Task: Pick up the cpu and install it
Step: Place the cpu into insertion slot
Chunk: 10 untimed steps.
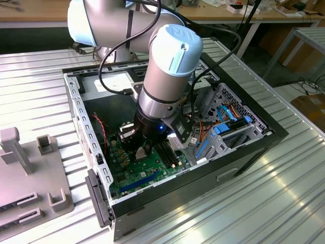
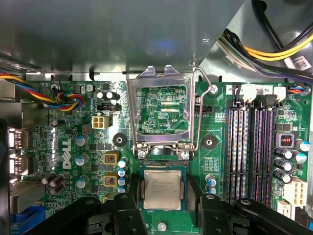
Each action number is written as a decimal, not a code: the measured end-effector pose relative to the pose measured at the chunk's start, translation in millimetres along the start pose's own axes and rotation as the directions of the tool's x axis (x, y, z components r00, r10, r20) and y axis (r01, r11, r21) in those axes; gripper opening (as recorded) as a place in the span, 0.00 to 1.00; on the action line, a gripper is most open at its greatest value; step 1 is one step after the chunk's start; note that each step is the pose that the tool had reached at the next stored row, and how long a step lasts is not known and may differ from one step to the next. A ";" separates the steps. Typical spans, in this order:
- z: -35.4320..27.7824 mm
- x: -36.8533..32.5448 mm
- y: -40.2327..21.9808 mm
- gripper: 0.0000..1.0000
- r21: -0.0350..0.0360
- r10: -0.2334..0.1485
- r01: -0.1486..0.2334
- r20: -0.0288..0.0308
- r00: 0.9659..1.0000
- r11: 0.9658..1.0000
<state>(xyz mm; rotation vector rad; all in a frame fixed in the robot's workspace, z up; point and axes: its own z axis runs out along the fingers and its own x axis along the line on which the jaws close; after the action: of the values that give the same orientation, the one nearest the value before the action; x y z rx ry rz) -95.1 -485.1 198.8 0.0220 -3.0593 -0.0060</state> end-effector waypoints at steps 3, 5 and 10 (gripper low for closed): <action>0.1 0.0 0.0 0.47 0.000 0.000 0.000 0.000 1.000 1.000; 0.2 0.0 0.0 0.47 0.000 0.000 0.000 0.000 1.000 1.000; 0.4 0.0 0.0 0.47 0.000 0.000 0.000 0.000 1.000 1.000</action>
<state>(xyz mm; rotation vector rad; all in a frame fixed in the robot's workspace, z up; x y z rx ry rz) -95.1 -485.1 198.4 0.0220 -3.0593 -0.0060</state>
